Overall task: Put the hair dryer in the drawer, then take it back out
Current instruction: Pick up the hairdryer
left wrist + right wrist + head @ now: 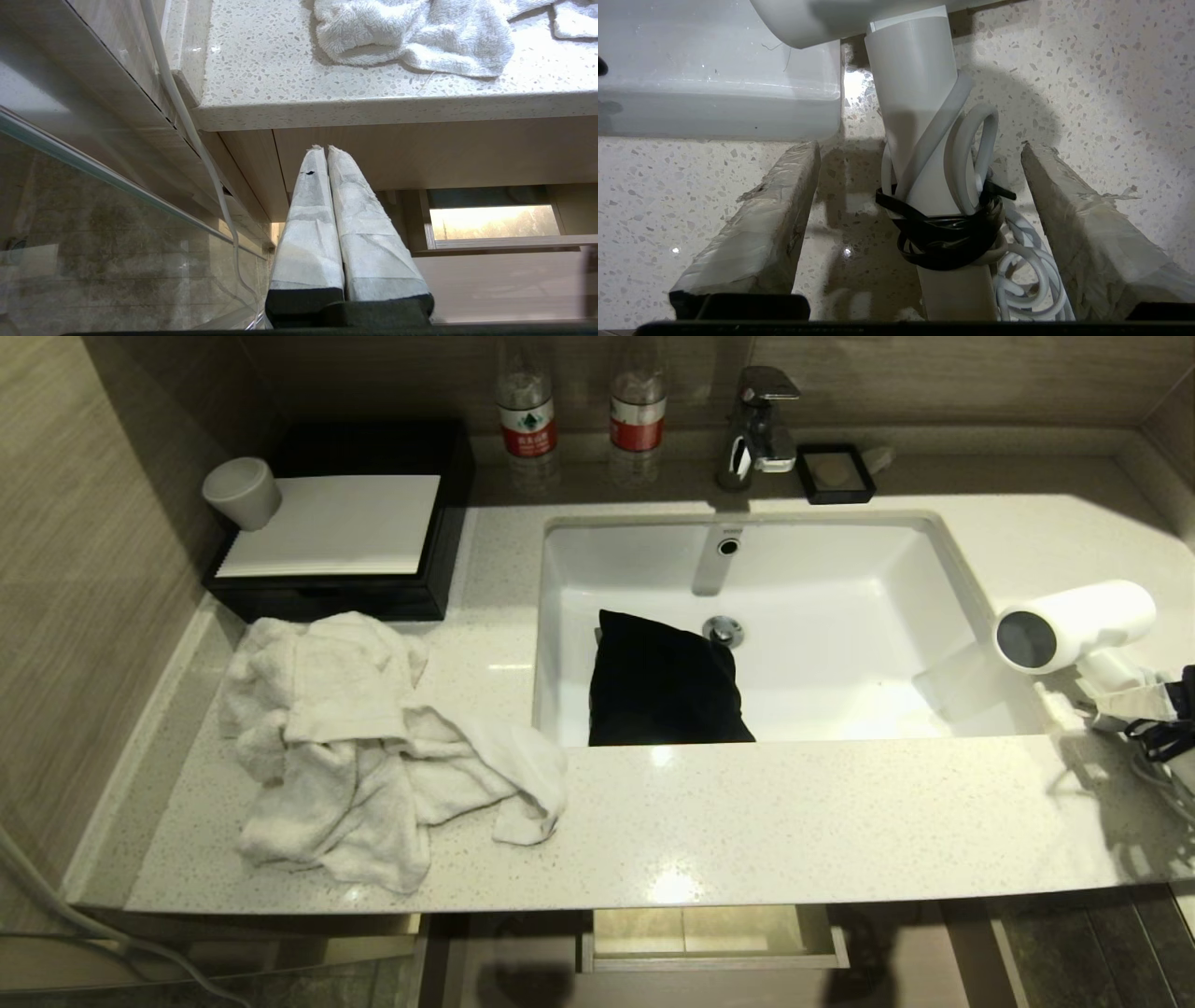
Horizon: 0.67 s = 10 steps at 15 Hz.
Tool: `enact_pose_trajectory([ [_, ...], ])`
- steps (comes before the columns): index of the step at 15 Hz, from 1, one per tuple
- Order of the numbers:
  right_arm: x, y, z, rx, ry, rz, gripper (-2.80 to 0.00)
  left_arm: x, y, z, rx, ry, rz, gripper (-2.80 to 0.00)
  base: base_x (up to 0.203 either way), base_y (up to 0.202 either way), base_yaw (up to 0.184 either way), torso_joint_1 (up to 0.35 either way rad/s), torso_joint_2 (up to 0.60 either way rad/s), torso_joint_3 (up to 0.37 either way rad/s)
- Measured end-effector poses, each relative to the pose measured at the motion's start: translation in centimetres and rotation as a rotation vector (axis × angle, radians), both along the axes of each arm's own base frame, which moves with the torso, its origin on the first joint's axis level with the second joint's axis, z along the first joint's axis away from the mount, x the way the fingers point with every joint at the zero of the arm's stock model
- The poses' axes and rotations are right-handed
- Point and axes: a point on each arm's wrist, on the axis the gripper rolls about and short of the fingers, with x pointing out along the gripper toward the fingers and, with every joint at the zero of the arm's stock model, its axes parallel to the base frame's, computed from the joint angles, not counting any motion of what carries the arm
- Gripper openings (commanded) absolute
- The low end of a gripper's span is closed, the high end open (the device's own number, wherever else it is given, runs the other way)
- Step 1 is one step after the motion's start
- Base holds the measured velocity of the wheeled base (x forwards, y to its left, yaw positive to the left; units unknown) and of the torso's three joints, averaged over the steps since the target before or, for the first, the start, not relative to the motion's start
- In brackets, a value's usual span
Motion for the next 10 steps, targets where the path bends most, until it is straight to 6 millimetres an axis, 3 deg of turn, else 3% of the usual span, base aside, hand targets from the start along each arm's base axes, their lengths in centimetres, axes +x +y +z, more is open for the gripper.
enact_pose_trajectory([
  [10,2.7,-0.9,-1.8,0.095,0.005,0.09,0.0,0.0,0.0,0.0,0.0,0.0,0.0,-2.8,0.0,0.0,0.0,0.0,0.0,0.0],
])
